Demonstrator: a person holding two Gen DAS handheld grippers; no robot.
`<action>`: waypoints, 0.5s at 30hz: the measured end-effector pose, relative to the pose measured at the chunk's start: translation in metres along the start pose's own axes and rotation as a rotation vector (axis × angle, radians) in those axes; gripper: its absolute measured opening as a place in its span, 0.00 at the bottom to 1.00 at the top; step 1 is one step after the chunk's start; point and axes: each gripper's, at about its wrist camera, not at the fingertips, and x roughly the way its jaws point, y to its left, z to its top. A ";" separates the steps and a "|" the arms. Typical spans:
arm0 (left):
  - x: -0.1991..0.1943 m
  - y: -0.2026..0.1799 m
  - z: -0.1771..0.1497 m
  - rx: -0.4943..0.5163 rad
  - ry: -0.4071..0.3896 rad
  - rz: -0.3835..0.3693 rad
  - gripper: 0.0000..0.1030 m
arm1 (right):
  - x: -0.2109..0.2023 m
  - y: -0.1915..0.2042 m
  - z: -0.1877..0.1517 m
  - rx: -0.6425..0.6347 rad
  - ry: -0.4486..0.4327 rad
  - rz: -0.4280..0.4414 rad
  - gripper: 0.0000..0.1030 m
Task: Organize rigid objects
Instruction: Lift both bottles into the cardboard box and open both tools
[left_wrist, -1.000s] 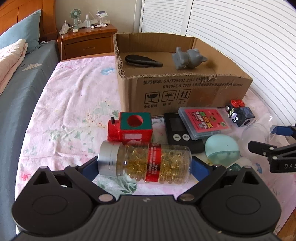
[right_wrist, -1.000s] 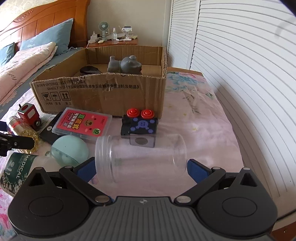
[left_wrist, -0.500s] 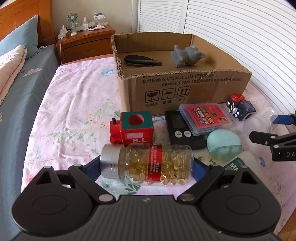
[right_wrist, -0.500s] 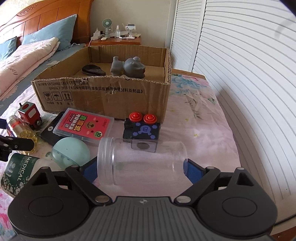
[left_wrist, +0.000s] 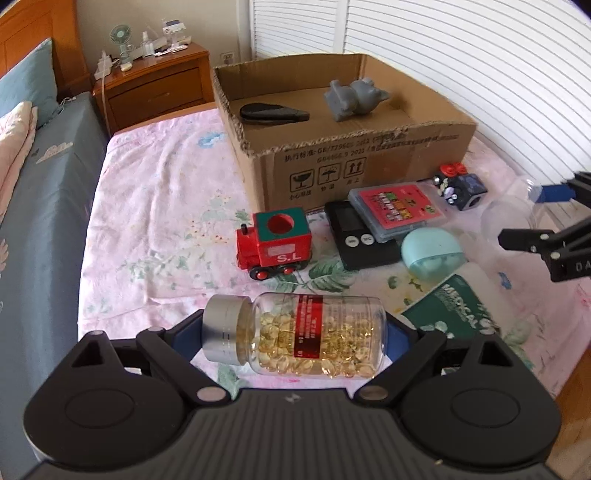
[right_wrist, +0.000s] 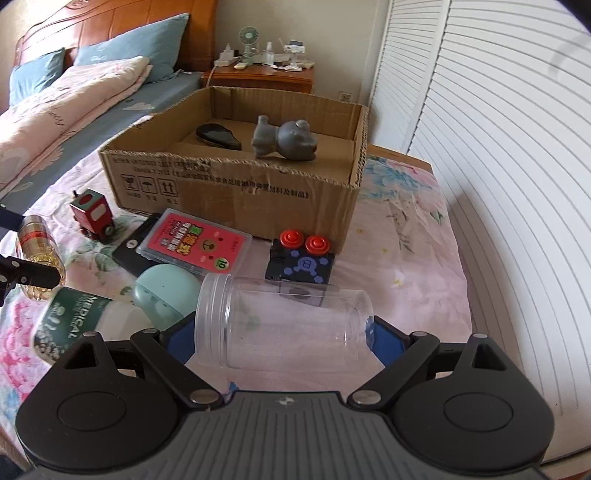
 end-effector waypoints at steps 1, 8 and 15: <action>-0.003 0.000 0.001 0.006 0.001 -0.005 0.90 | -0.002 0.000 0.002 -0.006 0.000 0.006 0.93; -0.029 -0.005 0.022 0.064 -0.045 -0.027 0.90 | -0.022 0.000 0.017 -0.056 -0.042 0.017 0.93; -0.043 -0.012 0.066 0.086 -0.131 -0.038 0.90 | -0.039 -0.002 0.038 -0.093 -0.106 -0.002 0.93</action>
